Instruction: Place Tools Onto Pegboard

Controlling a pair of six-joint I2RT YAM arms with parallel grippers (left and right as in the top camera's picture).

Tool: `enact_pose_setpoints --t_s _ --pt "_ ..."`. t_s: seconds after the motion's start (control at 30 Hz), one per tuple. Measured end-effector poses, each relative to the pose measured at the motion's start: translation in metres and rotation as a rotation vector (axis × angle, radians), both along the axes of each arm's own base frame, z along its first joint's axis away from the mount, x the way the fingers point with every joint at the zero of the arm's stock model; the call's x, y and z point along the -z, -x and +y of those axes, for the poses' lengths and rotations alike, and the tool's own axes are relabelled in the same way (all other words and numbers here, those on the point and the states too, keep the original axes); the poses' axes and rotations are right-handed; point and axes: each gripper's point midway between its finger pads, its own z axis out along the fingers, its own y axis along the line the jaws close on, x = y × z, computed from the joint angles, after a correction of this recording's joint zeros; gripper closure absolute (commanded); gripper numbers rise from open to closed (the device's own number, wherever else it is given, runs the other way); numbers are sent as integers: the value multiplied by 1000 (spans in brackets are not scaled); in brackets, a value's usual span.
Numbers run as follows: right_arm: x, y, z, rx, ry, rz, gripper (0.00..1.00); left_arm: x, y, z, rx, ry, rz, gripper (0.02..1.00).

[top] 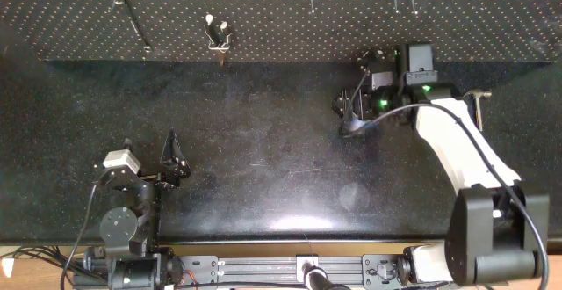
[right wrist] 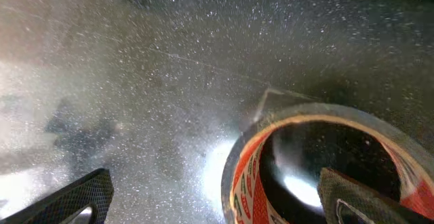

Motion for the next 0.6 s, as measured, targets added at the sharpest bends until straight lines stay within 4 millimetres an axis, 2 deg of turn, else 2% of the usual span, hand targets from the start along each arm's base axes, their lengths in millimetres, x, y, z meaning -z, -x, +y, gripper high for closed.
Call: enact_pose_setpoints --t_s 0.07,0.2,0.3,0.37,0.4,0.43,0.47,0.5,0.6 --pt "3 -8 7 -20 1 2 12 0 0 0 0 0 0 25" --pt "20 1 5 -18 28 81 20 0 0 0 0 0 0 25" --pt "21 1 3 -13 40 84 27 0 0 0 0 0 0 25" --pt "24 1 6 -20 44 87 80 0 0 0 0 0 0 25" --pt "25 1 7 -25 46 89 159 0 0 0 0 0 0 25" --pt "26 2 7 -26 46 93 494 0 0 0 0 0 0 25" --pt "28 3 7 -28 48 98 783 0 0 0 0 0 0 25" --pt "29 3 7 -30 52 99 919 0 0 0 0 0 0 25" --pt "26 0 5 -24 62 88 923 0 0 0 0 0 0 25"
